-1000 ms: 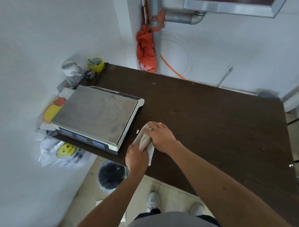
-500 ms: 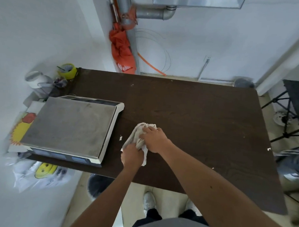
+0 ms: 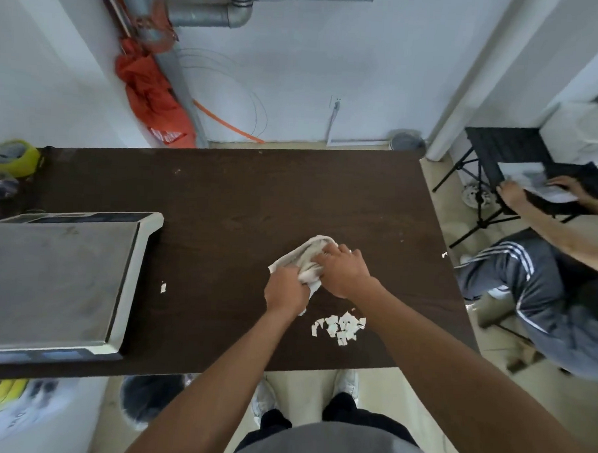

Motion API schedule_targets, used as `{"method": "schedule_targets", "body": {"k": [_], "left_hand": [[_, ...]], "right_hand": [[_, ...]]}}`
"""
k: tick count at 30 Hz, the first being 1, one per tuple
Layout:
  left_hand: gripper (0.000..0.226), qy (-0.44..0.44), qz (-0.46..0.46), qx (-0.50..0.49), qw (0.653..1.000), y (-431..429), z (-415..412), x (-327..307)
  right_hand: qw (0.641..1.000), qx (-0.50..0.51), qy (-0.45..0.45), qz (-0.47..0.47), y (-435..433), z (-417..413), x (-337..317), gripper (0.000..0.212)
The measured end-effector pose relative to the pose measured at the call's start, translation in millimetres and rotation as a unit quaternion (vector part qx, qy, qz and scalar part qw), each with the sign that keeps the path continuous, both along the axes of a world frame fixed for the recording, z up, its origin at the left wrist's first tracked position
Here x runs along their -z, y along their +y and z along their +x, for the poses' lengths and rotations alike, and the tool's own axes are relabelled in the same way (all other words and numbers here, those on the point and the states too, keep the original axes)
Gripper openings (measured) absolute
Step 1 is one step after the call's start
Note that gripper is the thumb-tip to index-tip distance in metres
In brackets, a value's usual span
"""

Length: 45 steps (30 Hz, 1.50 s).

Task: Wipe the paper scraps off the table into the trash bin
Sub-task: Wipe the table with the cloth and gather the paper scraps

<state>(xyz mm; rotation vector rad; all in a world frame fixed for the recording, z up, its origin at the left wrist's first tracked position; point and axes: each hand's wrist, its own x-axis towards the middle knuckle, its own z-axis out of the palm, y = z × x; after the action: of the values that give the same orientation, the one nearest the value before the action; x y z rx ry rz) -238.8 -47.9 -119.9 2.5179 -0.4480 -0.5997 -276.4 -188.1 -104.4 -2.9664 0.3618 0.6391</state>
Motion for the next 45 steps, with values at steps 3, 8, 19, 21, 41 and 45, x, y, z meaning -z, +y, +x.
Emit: {"method": "schedule_targets", "body": {"k": [3,8,19,21,41,45], "left_hand": [[0.031,-0.079,0.029,0.091,0.992,-7,-16,7],[0.044,-0.158,0.04,0.234,0.959,-17,-12,0],[0.05,-0.206,0.013,0.307,0.929,-111,4,-26],[0.051,-0.184,0.04,0.346,0.919,-114,4,-21],[0.047,-0.17,0.016,0.54,0.824,-98,-12,-22],[0.048,-0.198,-0.04,0.55,0.811,-130,-41,-22]], "right_hand": [[0.997,0.05,-0.041,0.03,-13,-36,8,0.048],[0.992,0.059,-0.112,-0.018,-28,-69,15,0.041],[0.979,0.069,-0.17,-0.093,-114,-73,0,0.035],[0.986,0.074,-0.143,-0.039,-114,-78,10,0.039],[0.958,0.193,-0.213,0.0,-35,-160,40,0.029],[0.941,0.268,-0.201,-0.048,-61,-193,29,0.034]]}}
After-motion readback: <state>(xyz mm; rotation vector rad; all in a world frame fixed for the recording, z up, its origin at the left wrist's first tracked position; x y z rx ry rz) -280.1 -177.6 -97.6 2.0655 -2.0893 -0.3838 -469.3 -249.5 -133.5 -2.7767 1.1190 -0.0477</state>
